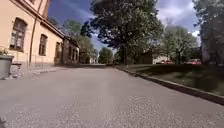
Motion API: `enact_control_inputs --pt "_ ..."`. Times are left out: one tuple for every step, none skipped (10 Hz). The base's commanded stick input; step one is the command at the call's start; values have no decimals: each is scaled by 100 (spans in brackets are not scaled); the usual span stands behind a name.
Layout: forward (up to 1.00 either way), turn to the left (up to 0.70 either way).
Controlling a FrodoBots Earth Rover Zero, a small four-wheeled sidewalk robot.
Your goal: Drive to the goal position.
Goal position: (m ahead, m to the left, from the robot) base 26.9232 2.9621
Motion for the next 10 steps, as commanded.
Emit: enact_control_inputs --pt "70 6" --pt "70 6" --pt "70 6" --pt "70 6" --pt "70 6" --pt "70 6" --pt "70 6" --pt "70 6" --pt "70 6" --pt "70 6"
